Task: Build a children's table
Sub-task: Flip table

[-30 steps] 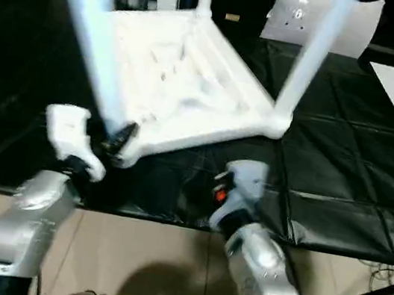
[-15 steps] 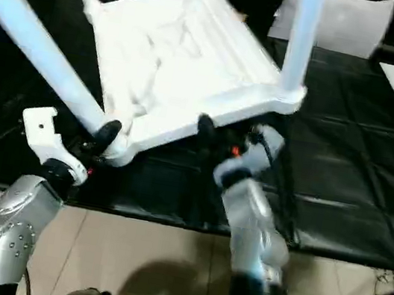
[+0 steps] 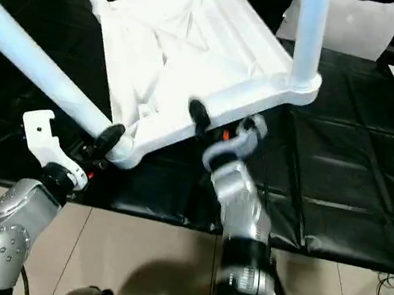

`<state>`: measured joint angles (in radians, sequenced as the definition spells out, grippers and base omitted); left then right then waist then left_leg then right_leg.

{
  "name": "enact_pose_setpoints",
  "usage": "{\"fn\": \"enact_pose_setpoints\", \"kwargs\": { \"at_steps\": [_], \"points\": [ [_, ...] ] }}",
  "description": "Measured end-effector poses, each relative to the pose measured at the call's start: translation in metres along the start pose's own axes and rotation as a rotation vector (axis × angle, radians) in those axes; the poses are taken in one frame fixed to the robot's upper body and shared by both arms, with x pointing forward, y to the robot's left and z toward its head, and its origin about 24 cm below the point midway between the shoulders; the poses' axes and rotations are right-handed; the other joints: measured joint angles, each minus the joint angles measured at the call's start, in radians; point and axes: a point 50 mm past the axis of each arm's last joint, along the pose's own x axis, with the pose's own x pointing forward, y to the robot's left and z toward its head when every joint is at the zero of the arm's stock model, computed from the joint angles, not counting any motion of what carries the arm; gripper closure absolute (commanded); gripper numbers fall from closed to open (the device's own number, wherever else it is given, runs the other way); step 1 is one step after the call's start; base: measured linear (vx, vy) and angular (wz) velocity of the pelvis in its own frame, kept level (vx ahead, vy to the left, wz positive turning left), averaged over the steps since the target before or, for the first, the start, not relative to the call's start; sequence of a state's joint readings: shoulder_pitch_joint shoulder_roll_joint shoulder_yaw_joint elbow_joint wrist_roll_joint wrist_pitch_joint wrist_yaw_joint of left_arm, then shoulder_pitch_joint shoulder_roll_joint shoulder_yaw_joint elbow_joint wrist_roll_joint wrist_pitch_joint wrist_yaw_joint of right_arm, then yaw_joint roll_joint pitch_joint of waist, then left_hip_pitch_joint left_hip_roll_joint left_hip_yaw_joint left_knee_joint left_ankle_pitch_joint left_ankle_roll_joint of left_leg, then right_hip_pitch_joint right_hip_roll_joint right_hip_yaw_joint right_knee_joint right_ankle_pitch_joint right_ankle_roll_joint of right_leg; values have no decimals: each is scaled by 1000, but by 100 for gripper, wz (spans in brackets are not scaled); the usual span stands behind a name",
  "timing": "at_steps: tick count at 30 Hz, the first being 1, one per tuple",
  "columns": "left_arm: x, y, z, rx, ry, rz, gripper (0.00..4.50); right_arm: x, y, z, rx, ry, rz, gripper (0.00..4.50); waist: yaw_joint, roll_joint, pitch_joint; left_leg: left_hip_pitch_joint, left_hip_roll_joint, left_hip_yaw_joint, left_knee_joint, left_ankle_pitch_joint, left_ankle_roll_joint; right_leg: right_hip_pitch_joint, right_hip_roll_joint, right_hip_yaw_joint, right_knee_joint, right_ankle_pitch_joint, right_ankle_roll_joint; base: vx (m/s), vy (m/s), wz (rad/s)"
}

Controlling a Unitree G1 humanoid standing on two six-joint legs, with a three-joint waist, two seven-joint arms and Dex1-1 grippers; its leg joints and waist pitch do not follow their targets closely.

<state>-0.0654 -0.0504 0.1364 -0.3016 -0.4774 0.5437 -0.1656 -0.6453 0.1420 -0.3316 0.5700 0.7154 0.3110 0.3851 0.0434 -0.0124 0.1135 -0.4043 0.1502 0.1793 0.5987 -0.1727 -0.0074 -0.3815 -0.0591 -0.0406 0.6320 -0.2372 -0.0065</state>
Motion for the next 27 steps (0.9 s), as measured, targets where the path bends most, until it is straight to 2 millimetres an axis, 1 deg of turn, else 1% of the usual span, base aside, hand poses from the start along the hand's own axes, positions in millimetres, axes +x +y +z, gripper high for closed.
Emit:
{"fn": "enact_pose_setpoints", "kwargs": {
  "at_steps": [1, 2, 3, 6, 7, 8, 11, 12, 14, 16, 17, 20, 21, 25, 26, 27],
  "points": [
    [0, 0, 0, -3, 2, -4, 239, 1, 0, 1, 6, -9, 2, 19, 1, 0, 0, 0, 0, 0, 0, 0, 0, 0, 0, 0, 0, 0, 0, 0, 0, 0],
    [0, 0, 0, -8, 4, -7, 239, 3, 0, 2, 17, -18, 0, 19, 1, -1, 0, 0, 0, 0, 0, 0, 0, 0, 0, 0, 0, 0, 0, 0, 0, 0],
    [0, -1, -1, -11, 6, -10, 239, 5, -1, 4, 30, -33, -2, 37, 2, -1, 1, 0, 0, 0, 0, 0, 0, 0, 0, 0, 0, 0, 0, 0, 0, 0],
    [0, -2, 0, -12, 12, -14, 239, 7, -3, 6, 58, -62, -13, 44, 4, -2, 1, 0, 0, 1, 0, 0, 0, 0, 0, 0, 0, 0, 0, 0, 0, 0],
    [-1, -2, 0, -12, 12, -14, 239, 8, -3, 7, 62, -69, -16, 73, 5, -2, 1, 0, 0, 1, 0, 0, 0, 0, 0, 0, 0, 0, 0, 0, 0, 0],
    [-1, -2, 0, -13, 13, -14, 239, 8, -4, 7, 65, -73, -20, 73, 5, -2, 1, 0, 0, 1, 0, 0, 0, 0, 0, 0, 0, 0, 0, 0, 0, 0],
    [-3, -2, -1, -15, 14, -15, 239, 13, -2, 7, 72, -75, -20, 103, 3, -2, 1, 0, 0, 1, -1, 0, 0, -1, 0, 0, 0, 0, 0, 0, 0, 0],
    [-3, -2, 0, -15, 13, -14, 239, 15, -2, 6, 73, -76, -17, 103, 2, -3, 2, 0, 0, 1, -1, 0, 0, -1, 0, 0, 0, 0, 0, 0, 0, 0],
    [-3, -2, 0, -15, 12, -15, 239, 16, -2, 6, 74, -77, -12, 126, -2, -4, 3, 0, 0, 1, -1, 0, 0, -1, 0, 0, 0, 0, 0, 0, 0, 0],
    [-3, -2, 0, -16, 12, -16, 239, 16, -2, 5, 77, -78, -7, 142, -4, -6, 3, 0, 0, 1, -1, 0, 0, -1, 0, 0, 0, 0, 0, 0, 0, 0],
    [-3, -2, 0, -16, 12, -17, 239, 17, -2, 4, 79, -75, -7, 142, -5, -6, 4, 0, 0, 1, -1, 0, 0, -1, 0, 0, 0, 0, 0, 0, 0, 0],
    [-3, -2, 0, -19, 13, -18, 239, 17, -3, 4, 88, -75, -10, 177, -5, -6, 4, 0, 0, 1, -1, 0, 0, -1, 0, 0, 0, 0, 0, 0, 0, 0],
    [-4, -2, 0, -19, 13, -18, 239, 17, -4, 4, 92, -75, -10, 177, -6, -6, 4, 0, 0, 1, -1, 0, 0, -1, 0, 1, 0, 0, 0, 0, 0, 0],
    [-4, -2, 1, -20, 13, -18, 239, 18, -4, 3, 97, -74, -9, 225, -7, -7, 5, 0, 0, 1, -1, 0, 0, -1, 0, 1, 0, 0, 0, 0, 0, 0],
    [-4, -2, 1, -20, 13, -18, 239, 18, -4, 3, 98, -75, -9, 225, -7, -8, 5, 0, 0, 1, -1, 0, 0, -1, 0, 1, 0, 0, 0, 0, 0, 0],
    [-4, -2, 1, -19, 12, -18, 239, 18, -4, 3, 99, -76, -8, 235, -7, -8, 5, 0, 0, 1, -1, 0, -1, -1, 0, 1, -1, 0, 0, 0, 0, 0]
  ]
}}
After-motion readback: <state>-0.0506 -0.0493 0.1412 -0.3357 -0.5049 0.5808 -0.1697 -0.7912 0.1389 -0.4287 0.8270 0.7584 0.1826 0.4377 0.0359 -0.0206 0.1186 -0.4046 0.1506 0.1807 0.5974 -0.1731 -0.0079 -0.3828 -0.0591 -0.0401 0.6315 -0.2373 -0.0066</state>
